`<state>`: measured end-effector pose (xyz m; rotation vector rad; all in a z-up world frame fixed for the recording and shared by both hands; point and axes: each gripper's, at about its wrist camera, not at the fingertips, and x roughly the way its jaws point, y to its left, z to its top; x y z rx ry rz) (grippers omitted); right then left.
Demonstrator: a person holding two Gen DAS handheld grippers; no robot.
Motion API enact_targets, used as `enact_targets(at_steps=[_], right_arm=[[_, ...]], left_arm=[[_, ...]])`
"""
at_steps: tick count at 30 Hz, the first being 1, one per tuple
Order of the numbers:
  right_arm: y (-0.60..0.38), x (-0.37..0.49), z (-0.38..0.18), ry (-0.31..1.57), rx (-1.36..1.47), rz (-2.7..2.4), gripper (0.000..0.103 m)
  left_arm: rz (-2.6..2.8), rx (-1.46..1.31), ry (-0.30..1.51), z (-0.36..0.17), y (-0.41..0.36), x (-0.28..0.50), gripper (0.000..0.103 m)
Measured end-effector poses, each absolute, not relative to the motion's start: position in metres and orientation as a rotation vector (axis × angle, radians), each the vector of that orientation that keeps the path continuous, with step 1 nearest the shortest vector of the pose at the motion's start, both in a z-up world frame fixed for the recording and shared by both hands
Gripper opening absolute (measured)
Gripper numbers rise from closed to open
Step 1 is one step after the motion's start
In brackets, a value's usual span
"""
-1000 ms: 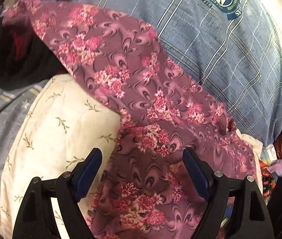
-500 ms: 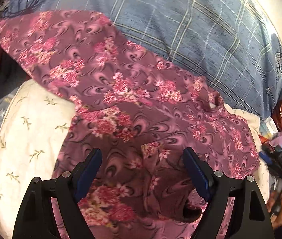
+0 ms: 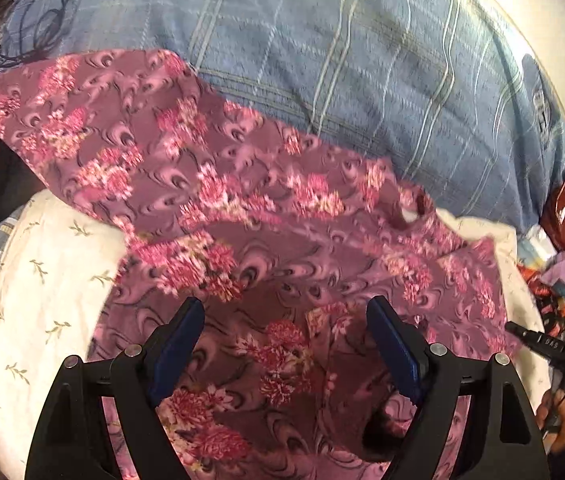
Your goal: Fold small clothes
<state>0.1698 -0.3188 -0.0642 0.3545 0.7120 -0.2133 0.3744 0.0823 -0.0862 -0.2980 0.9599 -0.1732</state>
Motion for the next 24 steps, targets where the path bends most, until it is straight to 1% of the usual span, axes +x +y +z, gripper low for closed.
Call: enact_targets(at_steps=[1, 2, 3, 4, 5, 7, 8, 11, 12, 13, 14, 15, 16, 17, 18, 22, 23, 24], right_arm=[[-0.319, 0.168, -0.063, 0.71, 0.355, -0.216, 0.015], [-0.318, 0.164, -0.054, 0.673, 0.362, -0.224, 0.016], [-0.318, 0.162, -0.041, 0.614, 0.377, -0.238, 0.017], [-0.318, 0.161, -0.023, 0.536, 0.402, -0.226, 0.022], [-0.32, 0.163, -0.014, 0.495, 0.413, -0.205, 0.03], [-0.317, 0.186, 0.008, 0.471, 0.405, -0.153, 0.052], [-0.311, 0.208, 0.017, 0.5, 0.387, -0.114, 0.053], [-0.293, 0.265, 0.033, 0.562, 0.272, -0.058, 0.052], [-0.283, 0.29, 0.034, 0.617, 0.209, -0.031, 0.048], [-0.277, 0.304, 0.031, 0.652, 0.161, -0.041, 0.052], [-0.27, 0.326, 0.025, 0.721, 0.096, -0.037, 0.051], [-0.268, 0.335, 0.018, 0.785, 0.056, -0.039, 0.047], [-0.266, 0.344, 0.01, 0.839, 0.009, -0.057, 0.049], [-0.265, 0.354, 0.001, 0.889, -0.032, -0.064, 0.047], [-0.265, 0.36, -0.008, 0.924, -0.074, -0.066, 0.05], [-0.272, 0.372, -0.028, 0.982, -0.103, -0.041, 0.051], [-0.271, 0.374, -0.034, 1.002, -0.111, -0.027, 0.046], [-0.268, 0.374, -0.039, 1.016, -0.155, -0.014, 0.015]], left_arm=[[-0.172, -0.291, 0.964, -0.087, 0.081, 0.375, 0.083], [-0.17, -0.288, 0.962, -0.086, 0.081, 0.375, 0.083], [-0.166, -0.286, 0.957, -0.085, 0.08, 0.375, 0.083], [-0.165, -0.288, 0.955, -0.084, 0.081, 0.376, 0.083], [-0.167, -0.292, 0.956, -0.084, 0.081, 0.376, 0.083], [-0.171, -0.304, 0.963, -0.086, 0.082, 0.378, 0.083], [-0.172, -0.306, 0.968, -0.088, 0.082, 0.378, 0.083], [-0.171, -0.307, 0.98, -0.092, 0.083, 0.382, 0.083], [-0.172, -0.307, 0.987, -0.093, 0.083, 0.383, 0.083], [-0.173, -0.308, 0.991, -0.094, 0.083, 0.384, 0.083], [-0.179, -0.312, 0.996, -0.095, 0.084, 0.385, 0.083], [-0.184, -0.315, 0.999, -0.095, 0.085, 0.386, 0.083], [-0.189, -0.321, 0.996, -0.095, 0.086, 0.386, 0.083], [-0.191, -0.324, 0.993, -0.095, 0.086, 0.386, 0.083], [-0.192, -0.326, 0.991, -0.095, 0.086, 0.387, 0.083], [-0.194, -0.303, 0.991, -0.096, 0.082, 0.387, 0.083], [-0.193, -0.287, 0.986, -0.096, 0.08, 0.387, 0.083], [-0.19, -0.274, 0.981, -0.095, 0.078, 0.386, 0.083]])
